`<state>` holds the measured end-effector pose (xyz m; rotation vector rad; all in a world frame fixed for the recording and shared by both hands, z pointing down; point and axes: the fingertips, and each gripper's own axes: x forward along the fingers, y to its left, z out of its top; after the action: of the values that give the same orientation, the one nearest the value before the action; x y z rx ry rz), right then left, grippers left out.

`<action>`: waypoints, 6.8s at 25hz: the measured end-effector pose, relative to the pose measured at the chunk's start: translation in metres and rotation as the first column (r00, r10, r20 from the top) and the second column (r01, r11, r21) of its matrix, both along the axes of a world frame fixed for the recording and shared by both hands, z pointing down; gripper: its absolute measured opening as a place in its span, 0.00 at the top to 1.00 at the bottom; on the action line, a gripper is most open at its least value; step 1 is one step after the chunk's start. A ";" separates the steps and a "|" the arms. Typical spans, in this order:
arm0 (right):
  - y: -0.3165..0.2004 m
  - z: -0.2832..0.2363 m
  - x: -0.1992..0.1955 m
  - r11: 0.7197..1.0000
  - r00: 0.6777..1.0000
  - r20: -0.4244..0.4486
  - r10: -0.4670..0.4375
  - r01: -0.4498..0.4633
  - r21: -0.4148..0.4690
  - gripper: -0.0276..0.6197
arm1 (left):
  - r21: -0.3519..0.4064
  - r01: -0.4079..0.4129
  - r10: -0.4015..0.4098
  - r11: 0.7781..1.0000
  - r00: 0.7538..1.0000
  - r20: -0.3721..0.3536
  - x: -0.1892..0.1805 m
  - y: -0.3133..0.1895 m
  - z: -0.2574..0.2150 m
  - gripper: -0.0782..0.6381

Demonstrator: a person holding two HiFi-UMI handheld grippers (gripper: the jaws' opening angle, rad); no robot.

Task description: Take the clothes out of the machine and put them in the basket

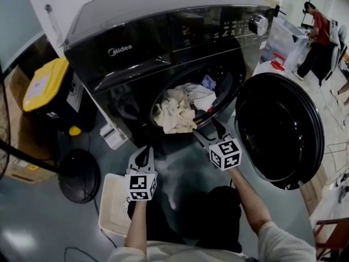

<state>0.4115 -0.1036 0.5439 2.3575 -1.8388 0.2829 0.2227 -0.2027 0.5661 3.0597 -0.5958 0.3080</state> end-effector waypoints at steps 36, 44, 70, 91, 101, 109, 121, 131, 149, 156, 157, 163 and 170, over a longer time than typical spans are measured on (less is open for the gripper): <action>-0.156 0.076 -0.003 0.953 0.993 0.085 -0.079 0.100 -0.286 0.41 | 0.022 0.106 -0.106 0.994 0.994 -0.002 -0.052 -0.006 -0.006 0.87; -0.156 0.079 -0.018 0.935 0.991 0.012 -0.135 0.131 -0.330 0.67 | 0.013 0.111 -0.111 0.994 0.994 -0.009 -0.058 -0.007 -0.006 0.87; -0.037 -0.026 -0.050 0.987 0.988 -0.004 -0.152 0.152 -0.059 0.83 | 0.013 0.071 -0.070 0.997 0.996 -0.050 -0.055 -0.004 -0.017 0.87; 0.095 -0.180 -0.102 0.968 0.981 -0.133 -0.143 0.167 0.190 0.83 | 0.047 0.001 0.003 0.999 0.996 -0.088 -0.038 0.019 -0.046 0.87; 0.158 -0.193 -0.089 0.980 0.991 -0.134 -0.009 0.035 0.195 0.83 | 0.029 -0.090 0.093 0.996 0.988 -0.121 -0.007 0.039 -0.054 0.87; 0.220 -0.217 -0.072 0.975 0.974 -0.181 0.138 -0.102 0.195 0.83 | 0.035 -0.209 0.212 0.977 0.968 -0.137 0.034 0.079 -0.063 0.87; 0.261 -0.264 -0.069 0.962 0.939 -0.265 0.218 -0.161 0.222 0.83 | 0.028 -0.237 0.238 0.971 0.958 -0.158 0.042 0.088 -0.072 0.87; 0.199 -0.252 -0.080 0.974 0.969 -0.232 0.089 -0.036 0.222 0.83 | 0.062 -0.164 0.172 0.984 0.972 -0.160 0.005 0.057 -0.089 0.87; 0.049 -0.299 -0.209 0.863 0.878 -0.334 -0.344 0.436 0.257 0.83 | 0.061 0.071 -0.062 0.996 0.989 -0.135 -0.112 -0.019 -0.090 0.87; -0.022 -0.281 -0.255 0.796 0.824 -0.270 -0.497 0.558 0.236 0.83 | 0.068 0.179 -0.169 0.982 0.978 -0.124 -0.175 -0.045 -0.097 0.87; -0.031 -0.278 -0.262 0.785 0.815 -0.256 -0.519 0.573 0.235 0.83 | 0.069 0.196 -0.187 0.978 0.975 -0.121 -0.185 -0.049 -0.097 0.87; -0.070 -0.277 -0.311 0.712 0.753 -0.239 -0.614 0.658 0.244 0.83 | 0.077 0.286 -0.278 0.955 0.955 -0.104 -0.235 -0.066 -0.096 0.87; -0.089 -0.293 -0.369 0.613 0.660 -0.279 -0.697 0.751 0.246 0.83 | 0.074 0.375 -0.368 0.924 0.925 -0.091 -0.285 -0.075 -0.089 0.87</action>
<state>0.0429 -0.1928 0.2513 1.4735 -2.7256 -0.3433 -0.0621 -0.2773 0.4772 2.9319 -1.1914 0.1591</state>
